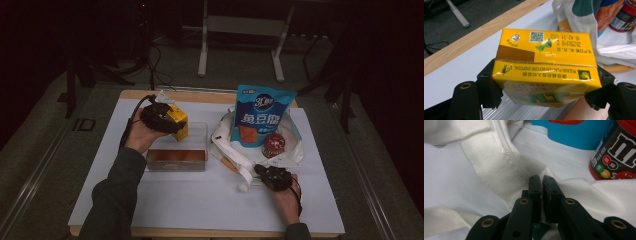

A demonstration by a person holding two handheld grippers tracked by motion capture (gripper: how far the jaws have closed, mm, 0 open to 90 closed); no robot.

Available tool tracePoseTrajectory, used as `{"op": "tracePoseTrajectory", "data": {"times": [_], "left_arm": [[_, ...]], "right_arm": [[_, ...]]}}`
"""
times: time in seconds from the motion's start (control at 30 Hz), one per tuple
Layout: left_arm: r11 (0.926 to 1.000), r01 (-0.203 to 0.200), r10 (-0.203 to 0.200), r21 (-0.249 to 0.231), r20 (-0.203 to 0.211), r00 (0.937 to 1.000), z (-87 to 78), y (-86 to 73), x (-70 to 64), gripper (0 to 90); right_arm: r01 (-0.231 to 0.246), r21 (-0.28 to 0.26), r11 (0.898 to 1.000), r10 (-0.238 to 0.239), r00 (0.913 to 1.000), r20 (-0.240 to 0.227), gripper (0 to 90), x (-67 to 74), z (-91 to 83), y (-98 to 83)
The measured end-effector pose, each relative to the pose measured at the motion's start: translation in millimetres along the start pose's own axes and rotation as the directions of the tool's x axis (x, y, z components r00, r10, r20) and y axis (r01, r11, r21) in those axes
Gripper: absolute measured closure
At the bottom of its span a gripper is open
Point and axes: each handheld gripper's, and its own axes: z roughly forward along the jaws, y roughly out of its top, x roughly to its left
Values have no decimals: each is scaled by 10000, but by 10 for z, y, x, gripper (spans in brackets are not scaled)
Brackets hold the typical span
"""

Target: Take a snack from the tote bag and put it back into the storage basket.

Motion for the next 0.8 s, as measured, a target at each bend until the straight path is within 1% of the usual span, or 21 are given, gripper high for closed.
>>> {"op": "tracePoseTrajectory", "data": {"times": [0.33, 0.7, 0.8], "left_arm": [[9994, 159, -152, 311, -238, 9996, 0, -143, 94, 284], [9980, 456, -437, 436, -439, 9981, -24, -278, 193, 284], [9971, 489, -459, 575, -522, 9976, -17, -319, 220, 283]], "right_arm": [[9, 6, 10000, -9, 10000, 3, 853, 0, 0, 0], [26, 3, 10000, -26, 10000, 17, 852, 1, -1, 0], [7, -3, 10000, -7, 10000, 4, 853, 0, 0, -1]]}}
